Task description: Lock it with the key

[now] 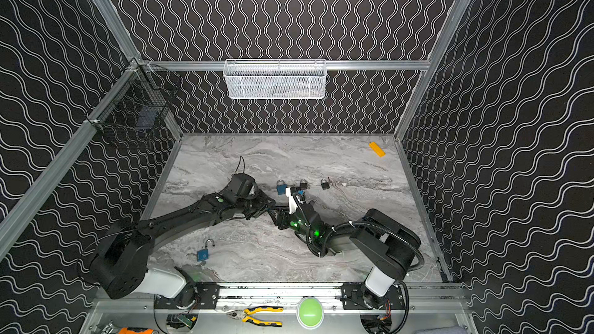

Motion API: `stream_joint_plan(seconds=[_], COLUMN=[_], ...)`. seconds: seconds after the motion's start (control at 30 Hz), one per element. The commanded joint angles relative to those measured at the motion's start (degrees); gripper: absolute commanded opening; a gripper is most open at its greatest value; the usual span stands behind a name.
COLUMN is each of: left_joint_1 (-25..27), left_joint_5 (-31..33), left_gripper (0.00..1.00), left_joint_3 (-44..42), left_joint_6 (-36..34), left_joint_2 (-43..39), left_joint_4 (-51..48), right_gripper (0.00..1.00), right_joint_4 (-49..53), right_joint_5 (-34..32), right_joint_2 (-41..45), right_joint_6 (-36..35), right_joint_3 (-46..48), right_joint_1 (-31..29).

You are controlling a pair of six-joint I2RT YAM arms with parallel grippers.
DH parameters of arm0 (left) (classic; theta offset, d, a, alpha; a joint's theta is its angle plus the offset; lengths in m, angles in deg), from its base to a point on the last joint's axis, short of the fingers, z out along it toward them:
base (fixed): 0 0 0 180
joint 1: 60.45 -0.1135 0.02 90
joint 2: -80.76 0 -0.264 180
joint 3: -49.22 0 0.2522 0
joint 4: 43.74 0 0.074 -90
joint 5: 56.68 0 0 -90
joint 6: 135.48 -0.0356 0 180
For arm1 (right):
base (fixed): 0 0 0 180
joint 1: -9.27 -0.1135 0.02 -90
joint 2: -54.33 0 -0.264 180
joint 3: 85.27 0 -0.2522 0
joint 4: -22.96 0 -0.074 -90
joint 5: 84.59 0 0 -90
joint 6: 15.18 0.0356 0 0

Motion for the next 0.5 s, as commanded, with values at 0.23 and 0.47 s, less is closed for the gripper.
stream_joint_plan(seconds=[0.23,0.47], left_joint_1=[-0.69,-0.88], left_joint_5=[-1.87,-2.45], left_gripper=[0.22,0.21], left_joint_3=[-1.23,-1.89], left_joint_6=[1.22,1.36], left_joint_2=[-1.24,-1.50], left_joint_4=[4.27,5.17], right_gripper=[0.34,0.31], right_joint_4=[-3.51,-3.34], right_joint_5=[-0.15,-0.87], right_joint_2=[-3.05,-3.13], right_joint_6=[-0.36,-1.27], right_joint_3=[-1.41,-2.03], right_joint_1=[-0.55,-0.65])
